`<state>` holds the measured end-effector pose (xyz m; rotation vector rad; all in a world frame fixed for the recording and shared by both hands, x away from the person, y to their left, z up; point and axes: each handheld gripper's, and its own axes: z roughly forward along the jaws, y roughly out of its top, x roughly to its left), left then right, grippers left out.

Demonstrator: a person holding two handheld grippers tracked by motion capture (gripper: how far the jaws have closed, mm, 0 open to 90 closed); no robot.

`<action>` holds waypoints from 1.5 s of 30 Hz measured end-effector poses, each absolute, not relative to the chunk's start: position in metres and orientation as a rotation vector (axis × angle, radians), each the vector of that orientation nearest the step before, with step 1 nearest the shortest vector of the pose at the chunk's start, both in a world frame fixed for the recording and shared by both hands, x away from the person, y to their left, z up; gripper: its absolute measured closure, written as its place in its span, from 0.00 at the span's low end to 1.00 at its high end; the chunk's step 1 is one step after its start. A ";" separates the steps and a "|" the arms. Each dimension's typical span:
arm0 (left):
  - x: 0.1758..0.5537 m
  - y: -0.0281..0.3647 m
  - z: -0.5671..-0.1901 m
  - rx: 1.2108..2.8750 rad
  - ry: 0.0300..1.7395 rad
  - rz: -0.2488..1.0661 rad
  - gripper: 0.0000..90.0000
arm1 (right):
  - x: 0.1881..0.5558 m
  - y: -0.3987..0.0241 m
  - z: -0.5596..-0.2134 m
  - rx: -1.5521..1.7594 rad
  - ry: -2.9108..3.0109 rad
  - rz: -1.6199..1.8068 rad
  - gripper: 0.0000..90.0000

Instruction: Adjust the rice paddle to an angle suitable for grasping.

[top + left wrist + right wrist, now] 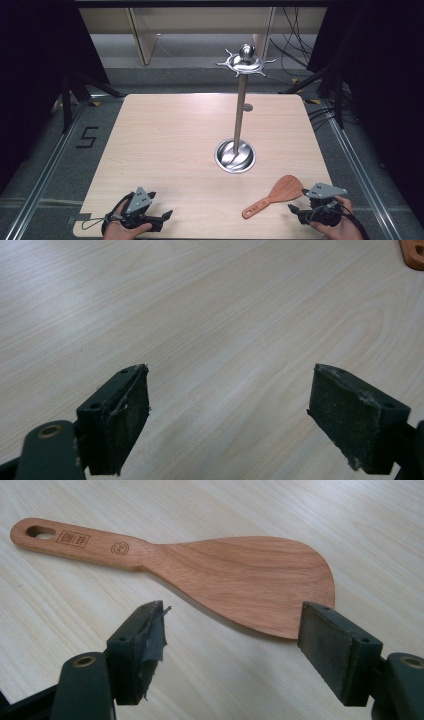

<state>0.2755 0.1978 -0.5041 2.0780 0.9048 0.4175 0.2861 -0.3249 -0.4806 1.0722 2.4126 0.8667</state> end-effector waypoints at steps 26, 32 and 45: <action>0.276 0.196 -0.506 2.048 0.916 0.409 0.18 | 0.289 -0.288 -0.467 0.858 2.564 0.897 0.20; 0.276 0.197 -0.505 2.058 0.896 0.420 0.18 | 0.301 -0.265 -0.465 0.769 2.644 0.866 0.21; 0.277 0.199 -0.504 2.072 0.884 0.421 0.17 | 0.326 -0.227 -0.474 0.546 2.817 0.728 0.31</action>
